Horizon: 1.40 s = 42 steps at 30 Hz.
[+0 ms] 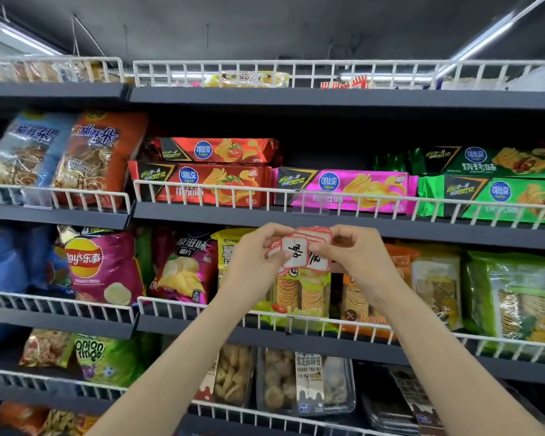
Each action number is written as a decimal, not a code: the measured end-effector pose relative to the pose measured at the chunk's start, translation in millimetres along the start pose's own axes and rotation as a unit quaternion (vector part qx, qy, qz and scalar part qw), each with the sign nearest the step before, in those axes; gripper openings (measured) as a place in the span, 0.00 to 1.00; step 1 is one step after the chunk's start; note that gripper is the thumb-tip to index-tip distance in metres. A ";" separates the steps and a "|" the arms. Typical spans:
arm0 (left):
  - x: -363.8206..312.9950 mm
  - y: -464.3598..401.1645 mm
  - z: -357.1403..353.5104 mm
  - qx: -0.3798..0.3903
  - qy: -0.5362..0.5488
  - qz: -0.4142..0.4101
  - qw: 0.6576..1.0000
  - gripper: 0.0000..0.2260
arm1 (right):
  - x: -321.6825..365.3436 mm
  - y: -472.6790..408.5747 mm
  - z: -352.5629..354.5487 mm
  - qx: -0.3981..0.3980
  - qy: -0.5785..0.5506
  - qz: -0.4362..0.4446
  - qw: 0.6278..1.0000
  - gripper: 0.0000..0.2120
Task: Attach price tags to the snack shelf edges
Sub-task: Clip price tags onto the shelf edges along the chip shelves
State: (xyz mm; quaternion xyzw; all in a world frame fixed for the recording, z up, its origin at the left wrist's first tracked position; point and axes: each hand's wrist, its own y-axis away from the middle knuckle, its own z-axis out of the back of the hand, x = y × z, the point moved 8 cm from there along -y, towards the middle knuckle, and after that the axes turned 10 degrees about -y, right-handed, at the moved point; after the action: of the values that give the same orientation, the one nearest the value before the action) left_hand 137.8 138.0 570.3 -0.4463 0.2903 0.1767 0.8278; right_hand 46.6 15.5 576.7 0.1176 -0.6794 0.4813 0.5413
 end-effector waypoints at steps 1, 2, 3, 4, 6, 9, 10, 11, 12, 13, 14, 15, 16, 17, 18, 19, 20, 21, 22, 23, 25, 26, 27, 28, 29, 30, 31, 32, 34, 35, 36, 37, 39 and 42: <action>1.3 -2.5 2.9 -0.008 -0.015 0.000 1.000 0.12 | -1.2 -0.7 -2.6 0.003 -0.012 -0.005 1.000 0.03; 2.1 -5.0 5.2 -0.013 -0.026 -0.002 1.000 0.12 | -2.6 -2.0 -4.1 0.002 -0.020 -0.008 1.000 0.05; 2.6 -6.9 7.0 -0.013 -0.035 -0.003 0.999 0.12 | -3.1 -2.9 -5.0 0.000 -0.021 -0.011 1.000 0.06; 3.1 -8.4 8.0 -0.009 -0.043 -0.004 0.999 0.11 | -3.4 -4.4 -5.1 -0.006 -0.014 -0.009 1.000 0.07; 5.9 -11.3 8.8 0.003 -0.052 0.000 0.999 0.11 | -2.7 -6.2 -3.1 -0.031 -0.012 -0.001 0.999 0.04; 13.9 -14.2 8.8 0.023 -0.040 0.016 0.999 0.10 | -5.6 -7.9 -0.6 -0.069 -0.046 -0.016 0.996 0.06; 16.2 -14.9 8.5 0.028 -0.037 0.018 0.999 0.10 | -7.6 -8.9 -1.6 -0.070 -0.048 -0.024 0.996 0.07; 18.4 -15.2 8.8 0.031 -0.034 0.018 0.999 0.10 | -8.8 -9.1 -3.7 -0.067 -0.047 -0.033 0.996 0.06; 20.6 -15.6 9.3 0.031 -0.030 0.019 0.999 0.10 | -10.3 -9.5 -6.0 -0.061 -0.047 -0.040 0.996 0.05; 22.2 -15.6 10.4 0.031 -0.025 0.020 0.999 0.10 | -11.2 -9.3 -8.1 -0.056 -0.054 -0.044 0.996 0.03; 23.7 -16.0 11.5 0.031 -0.019 0.021 0.999 0.10 | -12.1 -9.5 -9.5 -0.051 -0.068 -0.043 0.995 0.02; 24.6 -16.4 12.8 0.030 -0.016 0.020 0.999 0.10 | -12.4 -9.3 -10.5 -0.047 -0.086 -0.042 0.994 0.03; 25.6 -17.4 14.0 0.031 -0.016 0.020 0.999 0.11 | -13.0 -9.5 -11.2 -0.044 -0.106 -0.038 0.993 0.04; 26.1 -18.2 15.0 0.032 -0.017 0.019 0.999 0.11 | -13.0 -9.5 -11.4 -0.044 -0.126 -0.035 0.990 0.05; 26.7 -19.1 15.6 0.035 -0.018 0.018 0.999 0.11 | -13.2 -9.7 -10.8 -0.048 -0.142 -0.031 0.988 0.06; 27.1 -19.8 15.9 0.039 -0.016 0.018 0.999 0.12 | -13.1 -9.8 -10.2 -0.053 -0.158 -0.029 0.986 0.06; 27.9 -20.7 16.0 0.041 -0.015 0.020 0.999 0.12 | -13.7 -10.3 -9.0 -0.061 -0.172 -0.026 0.983 0.06; 28.9 -21.5 16.1 0.042 -0.013 0.023 0.999 0.12 | -13.6 -10.6 -8.2 -0.070 -0.188 -0.023 0.979 0.06; 30.6 -22.6 16.0 0.041 -0.010 0.027 0.999 0.12 | -13.9 -11.1 -7.0 -0.081 -0.201 -0.019 0.976 0.05; 32.3 -23.0 15.8 0.039 -0.007 0.031 0.999 0.12 | -13.7 -11.2 -5.5 -0.093 -0.212 -0.014 0.973 0.05; 36.2 -23.9 15.0 0.037 -0.004 0.038 0.999 0.12 | -12.0 -11.3 -2.0 -0.114 -0.220 0.006 0.969 0.03; 37.8 -24.2 13.9 0.038 -0.007 0.039 0.999 0.13 | -10.9 -11.4 -0.5 -0.122 -0.216 0.017 0.969 0.02; 38.6 -24.0 12.3 0.041 -0.010 0.038 0.998 0.13 | -10.3 -11.5 0.9 -0.129 -0.206 0.025 0.970 0.02; 39.0 -23.8 10.6 0.045 -0.012 0.037 0.998 0.13 | -10.1 -12.2 1.7 -0.134 -0.191 0.029 0.972 0.02; 39.1 -23.7 9.3 0.048 -0.011 0.036 0.998 0.12 | -9.7 -12.6 2.0 -0.136 -0.178 0.032 0.974 0.04; 38.9 -24.1 8.6 0.048 -0.009 0.037 0.998 0.12 | -9.4 -13.4 1.6 -0.135 -0.166 0.033 0.976 0.06; 38.2 -24.3 8.5 0.046 -0.005 0.037 0.998 0.12 | -8.9 -14.0 0.5 -0.130 -0.156 0.033 0.979 0.07; 37.9 -24.7 8.8 0.044 0.001 0.037 0.998 0.13 | -8.5 -14.5 -1.8 -0.120 -0.146 0.033 0.981 0.08; 36.1 -25.6 9.3 0.040 0.013 0.035 0.998 0.13 | -7.4 -14.5 -8.9 -0.088 -0.118 0.033 0.989 0.08; 35.4 -25.7 9.1 0.040 0.017 0.034 0.998 0.13 | -6.7 -14.0 -12.2 -0.073 -0.098 0.034 0.992 0.07; 35.0 -25.9 8.9 0.039 0.020 0.034 0.998 0.13 | -6.1 -13.7 -14.3 -0.064 -0.080 0.036 0.994 0.06; 34.7 -25.7 8.8 0.039 0.024 0.033 0.998 0.14 | -5.6 -13.7 -15.4 -0.059 -0.069 0.037 0.995 0.06; 34.4 -25.4 8.5 0.036 0.030 0.031 0.998 0.13 | -6.3 -14.2 -14.8 -0.060 -0.067 0.031 0.995 0.07; 33.6 -24.2 8.4 0.030 0.028 0.021 0.999 0.13 | -6.9 -14.9 -13.1 -0.063 -0.072 0.025 0.995 0.06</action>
State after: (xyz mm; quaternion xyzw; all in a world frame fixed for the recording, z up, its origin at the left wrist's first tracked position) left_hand 179.7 133.1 567.9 -0.4200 0.3275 0.1726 0.8286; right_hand 67.5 15.7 578.1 0.1005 -0.7480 0.4412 0.4855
